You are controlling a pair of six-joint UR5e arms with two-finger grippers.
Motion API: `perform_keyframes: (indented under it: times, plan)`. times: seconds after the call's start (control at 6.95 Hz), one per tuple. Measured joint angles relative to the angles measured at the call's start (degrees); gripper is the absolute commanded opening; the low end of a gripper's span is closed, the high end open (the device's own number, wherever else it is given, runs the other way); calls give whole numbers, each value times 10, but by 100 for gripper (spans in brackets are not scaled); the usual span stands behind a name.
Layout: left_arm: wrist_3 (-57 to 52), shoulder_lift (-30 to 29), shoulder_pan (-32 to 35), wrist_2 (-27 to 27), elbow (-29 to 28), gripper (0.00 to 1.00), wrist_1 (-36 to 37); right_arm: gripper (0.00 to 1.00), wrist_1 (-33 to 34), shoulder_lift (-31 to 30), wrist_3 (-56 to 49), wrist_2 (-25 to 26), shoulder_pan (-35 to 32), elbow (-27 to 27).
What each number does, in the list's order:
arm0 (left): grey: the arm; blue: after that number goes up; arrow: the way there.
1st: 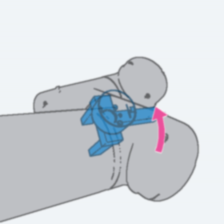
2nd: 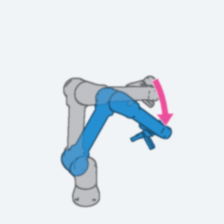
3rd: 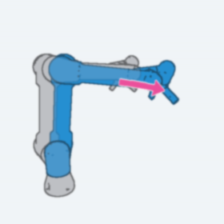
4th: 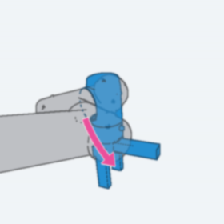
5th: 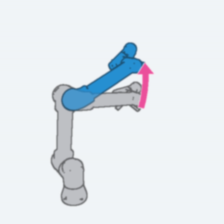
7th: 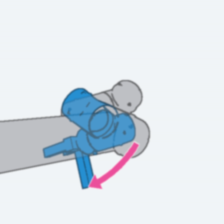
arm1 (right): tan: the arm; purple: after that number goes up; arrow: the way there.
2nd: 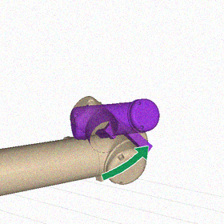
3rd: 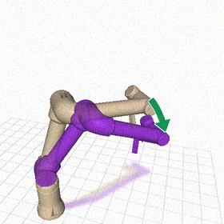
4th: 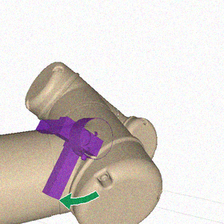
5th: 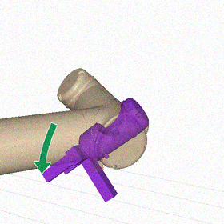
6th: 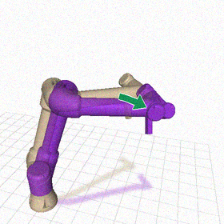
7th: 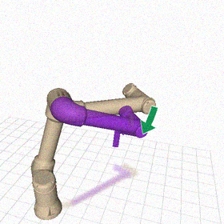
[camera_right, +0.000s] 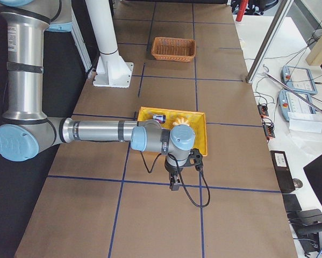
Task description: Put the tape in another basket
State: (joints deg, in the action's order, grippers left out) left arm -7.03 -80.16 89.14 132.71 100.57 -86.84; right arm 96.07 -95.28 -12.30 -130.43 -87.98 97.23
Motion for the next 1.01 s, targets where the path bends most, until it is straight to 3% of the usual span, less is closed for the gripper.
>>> perform_keyframes:
  times: [0.29, 0.58, 1.01]
  plan:
    - [0, -1, 0, 0, 2, 100, -1, 100, -2, 2, 0, 0, 0, 1]
    - [2, -3, 0, -2, 9, 100, -4, 100, -46, 4, 3, -4, 1, 2]
    - [3, -28, 0, 0, 30, 100, -17, 100, -82, 11, 30, -44, 10, 9]
